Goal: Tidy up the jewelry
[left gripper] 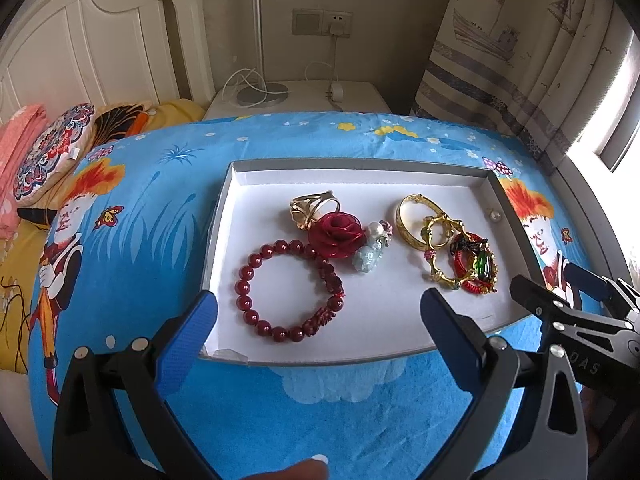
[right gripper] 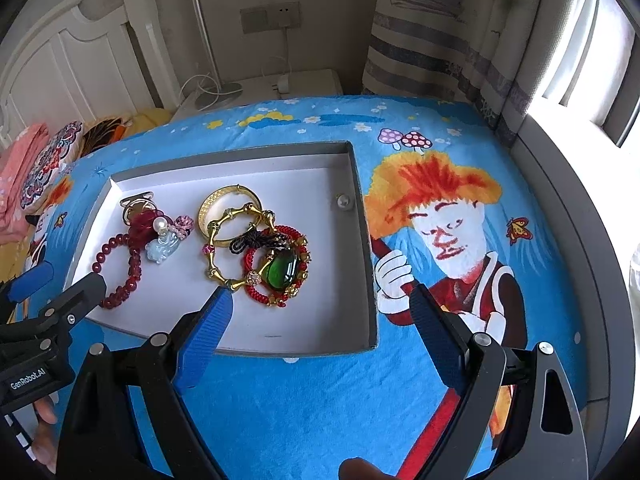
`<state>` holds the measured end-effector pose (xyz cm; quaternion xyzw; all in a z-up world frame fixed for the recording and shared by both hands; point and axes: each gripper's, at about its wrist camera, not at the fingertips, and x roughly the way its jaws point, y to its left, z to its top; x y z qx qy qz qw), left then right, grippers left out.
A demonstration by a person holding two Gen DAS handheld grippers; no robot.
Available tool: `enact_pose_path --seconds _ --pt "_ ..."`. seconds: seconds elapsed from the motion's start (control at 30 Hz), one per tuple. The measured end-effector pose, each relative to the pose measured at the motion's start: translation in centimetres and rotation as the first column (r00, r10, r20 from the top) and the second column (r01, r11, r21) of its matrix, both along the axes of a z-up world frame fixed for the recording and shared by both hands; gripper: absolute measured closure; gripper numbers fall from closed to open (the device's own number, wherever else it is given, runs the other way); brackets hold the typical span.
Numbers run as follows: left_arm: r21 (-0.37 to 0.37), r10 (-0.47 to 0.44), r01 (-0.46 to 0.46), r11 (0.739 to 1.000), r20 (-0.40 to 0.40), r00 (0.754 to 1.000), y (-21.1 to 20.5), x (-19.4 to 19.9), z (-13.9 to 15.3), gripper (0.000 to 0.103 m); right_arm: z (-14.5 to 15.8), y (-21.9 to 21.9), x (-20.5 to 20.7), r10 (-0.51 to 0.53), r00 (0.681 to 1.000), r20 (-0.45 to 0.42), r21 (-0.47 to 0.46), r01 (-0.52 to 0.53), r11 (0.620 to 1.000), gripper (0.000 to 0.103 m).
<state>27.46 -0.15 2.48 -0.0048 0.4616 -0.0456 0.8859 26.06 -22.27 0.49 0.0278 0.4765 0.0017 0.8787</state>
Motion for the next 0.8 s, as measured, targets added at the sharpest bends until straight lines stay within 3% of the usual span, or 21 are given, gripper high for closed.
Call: enact_pose_path --seconds 0.8 --pt "0.005 0.031 -0.031 1.0 0.005 1.0 0.28 -0.16 0.05 0.005 -0.02 0.3 -0.17 0.008 1.0 -0.002 -0.006 -0.008 1.0 0.019"
